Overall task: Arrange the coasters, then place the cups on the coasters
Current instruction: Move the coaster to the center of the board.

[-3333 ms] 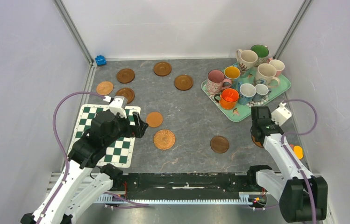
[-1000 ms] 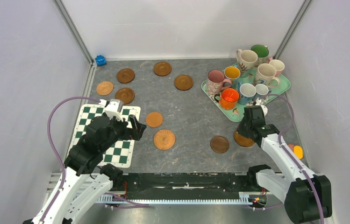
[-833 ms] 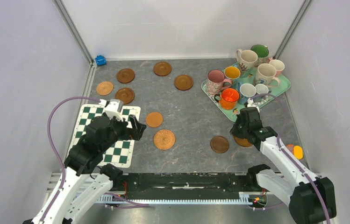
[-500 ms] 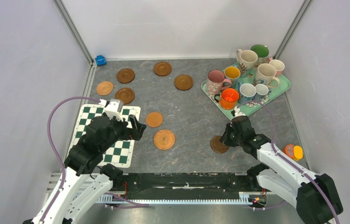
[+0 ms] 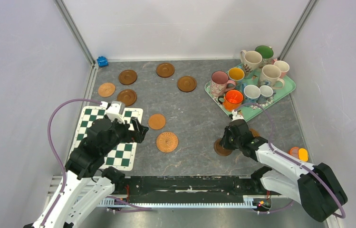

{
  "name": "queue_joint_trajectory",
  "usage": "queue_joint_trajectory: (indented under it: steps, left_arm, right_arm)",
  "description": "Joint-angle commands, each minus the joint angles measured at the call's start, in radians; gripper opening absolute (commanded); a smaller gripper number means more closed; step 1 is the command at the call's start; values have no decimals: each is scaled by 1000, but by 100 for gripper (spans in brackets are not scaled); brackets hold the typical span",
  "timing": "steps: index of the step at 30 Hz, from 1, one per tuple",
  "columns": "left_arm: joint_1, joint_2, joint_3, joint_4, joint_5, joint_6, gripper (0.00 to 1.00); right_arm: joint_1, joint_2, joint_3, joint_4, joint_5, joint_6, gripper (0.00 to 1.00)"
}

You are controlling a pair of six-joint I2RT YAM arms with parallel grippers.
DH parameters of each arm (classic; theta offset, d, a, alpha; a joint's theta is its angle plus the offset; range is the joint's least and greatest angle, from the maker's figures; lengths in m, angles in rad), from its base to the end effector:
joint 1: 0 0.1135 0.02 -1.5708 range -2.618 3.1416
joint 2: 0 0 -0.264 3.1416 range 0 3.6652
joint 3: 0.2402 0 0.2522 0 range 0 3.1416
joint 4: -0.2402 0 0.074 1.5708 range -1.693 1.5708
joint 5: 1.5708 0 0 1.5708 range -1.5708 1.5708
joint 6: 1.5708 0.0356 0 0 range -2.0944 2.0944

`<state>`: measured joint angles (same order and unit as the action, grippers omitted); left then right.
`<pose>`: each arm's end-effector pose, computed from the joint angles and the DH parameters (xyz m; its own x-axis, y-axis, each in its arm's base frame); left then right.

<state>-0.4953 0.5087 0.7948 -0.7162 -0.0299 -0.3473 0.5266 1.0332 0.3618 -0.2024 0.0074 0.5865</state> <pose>0.0947 -0.0500 0.3231 -0.4985 -0.1174 -0.8589 0.2994 0.9065 -0.2976 0.1594 0.0924 0.1508 -0.8280 0.1588 -0.5378 -0.0483 0.9353 0.3505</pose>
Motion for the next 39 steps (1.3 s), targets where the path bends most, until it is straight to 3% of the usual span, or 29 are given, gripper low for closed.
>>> queue_joint_trajectory:
  steps: [1,10,22,31,39]
  left_arm:
    - [-3,-7,-5,17,-23,14,100]
    - [-4,-5,-5,17,-28,14,100]
    - [-4,-14,-7,17,-33,15,100]
    - [-3,-21,-8,15,-36,15,100]
    - [-3,-29,-9,17,-40,13,100]
  right_arm:
    - [7,20,-13,94,45,-11,0]
    - [9,84,-18,245,79,-88,0]
    - [9,151,26,286,134,-200,0]
    - [9,214,81,266,193,-234,0]
    - [9,256,142,135,328,-215,0]
